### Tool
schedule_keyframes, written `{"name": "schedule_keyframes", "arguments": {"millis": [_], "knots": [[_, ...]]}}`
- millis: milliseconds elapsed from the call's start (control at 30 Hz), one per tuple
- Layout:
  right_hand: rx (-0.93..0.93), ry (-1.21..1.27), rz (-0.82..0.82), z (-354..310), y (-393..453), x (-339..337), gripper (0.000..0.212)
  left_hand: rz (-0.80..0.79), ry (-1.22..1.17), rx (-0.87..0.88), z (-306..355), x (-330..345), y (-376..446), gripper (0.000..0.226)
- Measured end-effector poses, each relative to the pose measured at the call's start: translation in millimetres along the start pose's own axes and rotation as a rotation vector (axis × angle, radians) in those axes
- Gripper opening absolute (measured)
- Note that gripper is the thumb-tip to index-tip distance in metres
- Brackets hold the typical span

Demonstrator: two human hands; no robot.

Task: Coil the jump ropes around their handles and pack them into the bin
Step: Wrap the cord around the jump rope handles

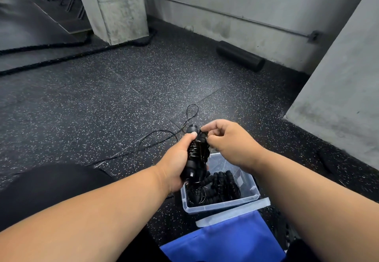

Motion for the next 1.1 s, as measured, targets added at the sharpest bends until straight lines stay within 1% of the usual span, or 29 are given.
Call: {"name": "schedule_keyframes", "arguments": {"millis": [167,233,300,367,533,667,767,833,900,1000,1067,1100], "knots": [[0.046,-0.032,0.064,13.8,13.2,-4.9,0.024,0.011,0.019,-0.002,0.2,2.5,13.9,0.050],[0.060,-0.038,0.122,17.5,17.6,-9.7,0.021,0.020,0.026,0.004,2.9,3.2,19.4,0.054],[0.113,0.017,0.188,26.3,21.9,-15.6,0.013,0.025,0.017,0.008,5.1,5.2,25.3,0.058],[0.170,0.088,0.193,35.6,25.9,-17.5,0.008,0.034,-0.006,0.017,7.2,5.4,33.1,0.064],[0.214,0.086,0.047,55.1,43.0,-6.4,0.029,0.056,-0.056,-0.027,7.4,-1.2,57.2,0.082],[0.365,0.167,-0.054,75.2,56.2,0.4,0.039,0.083,-0.034,-0.050,7.4,-2.6,71.9,0.073],[0.410,0.170,-0.090,84.1,64.9,4.9,0.043,0.144,0.031,-0.022,8.0,-3.7,82.9,0.058],[0.405,0.218,-0.120,86.0,68.7,10.2,0.043,0.187,0.045,0.008,8.8,-5.1,89.1,0.047],[0.400,0.283,-0.195,90.1,73.0,17.9,0.038,0.203,0.034,-0.001,8.5,-5.9,96.8,0.043],[0.420,0.304,-0.263,108.3,79.2,21.1,0.022,0.182,0.015,-0.073,6.9,-5.5,106.5,0.053],[0.486,0.339,-0.262,132.2,84.4,19.2,0.026,0.192,0.072,-0.109,6.4,-6.0,112.0,0.057],[0.530,0.349,-0.257,147.4,87.0,17.9,0.026,0.217,0.120,-0.112,6.7,-8.1,116.2,0.056]]}}
Point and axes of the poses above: each hand's wrist, its own y-axis towards the middle knuckle, its own x-axis out of the palm, z = x × y, the point moved 5 cm from there along y, towards the middle knuckle, and after that the axes turned 4 degrees about -y, right-handed, at the moved point
